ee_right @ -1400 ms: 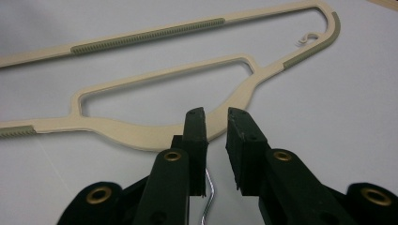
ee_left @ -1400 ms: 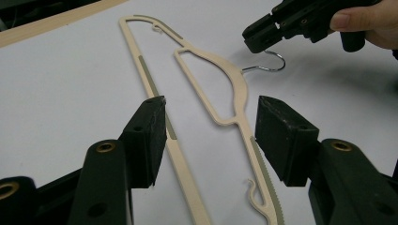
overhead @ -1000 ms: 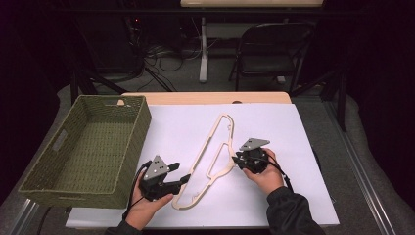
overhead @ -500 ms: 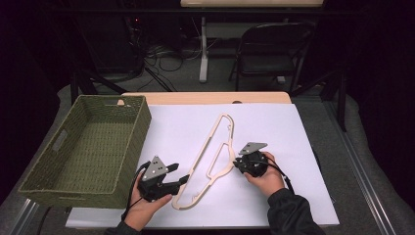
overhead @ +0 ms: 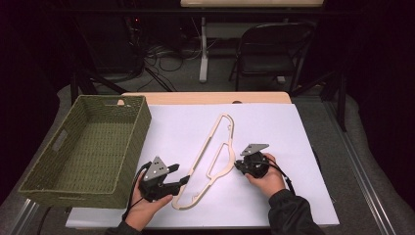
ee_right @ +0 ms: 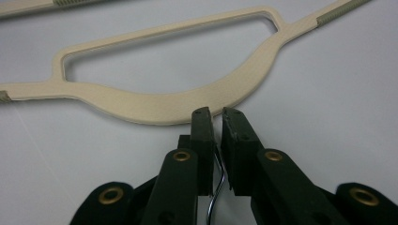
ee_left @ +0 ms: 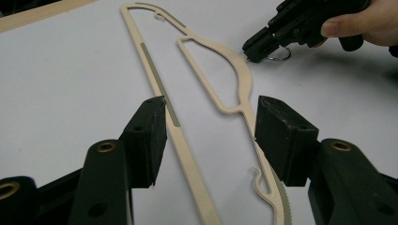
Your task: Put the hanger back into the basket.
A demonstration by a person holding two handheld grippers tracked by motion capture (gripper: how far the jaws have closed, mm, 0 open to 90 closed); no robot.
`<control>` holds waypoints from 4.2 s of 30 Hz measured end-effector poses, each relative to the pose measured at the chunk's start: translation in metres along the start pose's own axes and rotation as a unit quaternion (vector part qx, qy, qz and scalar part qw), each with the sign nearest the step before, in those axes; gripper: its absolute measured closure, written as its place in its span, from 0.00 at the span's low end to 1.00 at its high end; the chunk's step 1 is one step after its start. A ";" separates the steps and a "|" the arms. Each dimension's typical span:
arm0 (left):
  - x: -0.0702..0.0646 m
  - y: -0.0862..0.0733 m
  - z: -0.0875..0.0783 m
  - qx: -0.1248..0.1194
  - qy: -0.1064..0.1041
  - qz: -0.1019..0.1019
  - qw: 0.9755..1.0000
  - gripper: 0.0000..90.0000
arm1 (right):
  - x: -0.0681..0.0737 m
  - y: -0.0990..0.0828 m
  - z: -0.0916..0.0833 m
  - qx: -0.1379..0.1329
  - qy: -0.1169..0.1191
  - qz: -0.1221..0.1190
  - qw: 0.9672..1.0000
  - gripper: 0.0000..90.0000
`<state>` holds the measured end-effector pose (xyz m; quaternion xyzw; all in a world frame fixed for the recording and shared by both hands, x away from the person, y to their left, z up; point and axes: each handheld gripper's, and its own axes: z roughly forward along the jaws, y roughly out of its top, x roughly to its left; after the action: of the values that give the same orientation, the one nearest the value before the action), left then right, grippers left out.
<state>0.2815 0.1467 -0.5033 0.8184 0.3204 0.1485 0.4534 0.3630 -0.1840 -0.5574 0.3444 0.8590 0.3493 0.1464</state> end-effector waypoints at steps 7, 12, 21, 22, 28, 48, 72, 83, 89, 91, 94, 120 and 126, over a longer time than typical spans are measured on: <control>-0.002 0.000 0.002 0.001 -0.002 -0.003 1.000 0.49 | -0.001 0.000 -0.001 0.006 0.008 0.002 1.000 0.96; -0.002 -0.001 0.003 0.003 -0.002 0.000 1.000 0.49 | -0.002 0.000 0.000 0.001 0.013 0.008 1.000 0.97; -0.002 -0.002 0.004 0.006 -0.004 0.000 1.000 0.49 | 0.001 0.001 -0.003 -0.009 0.022 0.009 1.000 1.00; -0.002 -0.002 0.005 0.007 -0.004 0.002 1.000 0.49 | 0.003 0.001 -0.002 -0.005 0.018 0.001 1.000 1.00; -0.003 -0.002 0.005 0.008 -0.004 0.002 1.000 0.49 | 0.004 0.000 -0.001 -0.004 0.015 -0.009 1.000 1.00; -0.002 -0.003 0.008 0.010 -0.006 -0.002 1.000 0.49 | -0.016 -0.001 0.000 0.003 0.069 -0.024 0.997 0.98; -0.009 -0.008 0.029 0.046 -0.032 -0.004 0.998 0.49 | -0.001 0.007 0.000 0.020 0.086 -0.067 0.994 0.99; -0.021 -0.008 0.062 0.091 -0.045 0.004 0.995 0.51 | 0.001 0.008 -0.002 0.018 0.083 -0.062 0.994 0.99; -0.028 -0.011 0.076 0.117 -0.041 0.013 0.992 0.54 | 0.002 0.010 -0.006 0.022 0.079 -0.061 0.995 0.99; -0.028 -0.011 0.077 0.118 -0.040 0.014 0.992 0.54 | 0.003 0.010 -0.005 0.018 0.078 -0.061 0.995 0.99; -0.030 -0.011 0.078 0.124 -0.039 0.016 0.991 0.55 | 0.004 0.012 -0.007 0.020 0.074 -0.064 0.995 0.99; -0.034 -0.008 0.081 0.147 0.006 0.018 0.989 0.87 | 0.014 0.034 -0.019 0.023 0.060 -0.065 0.996 0.99; -0.025 -0.004 0.076 0.149 0.014 0.002 0.989 0.89 | 0.017 0.035 -0.024 -0.006 0.056 -0.060 0.997 0.93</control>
<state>0.3017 0.0826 -0.5474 0.8756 0.3433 0.1113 0.3211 0.3563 -0.1665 -0.5157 0.2715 0.8830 0.3634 0.1207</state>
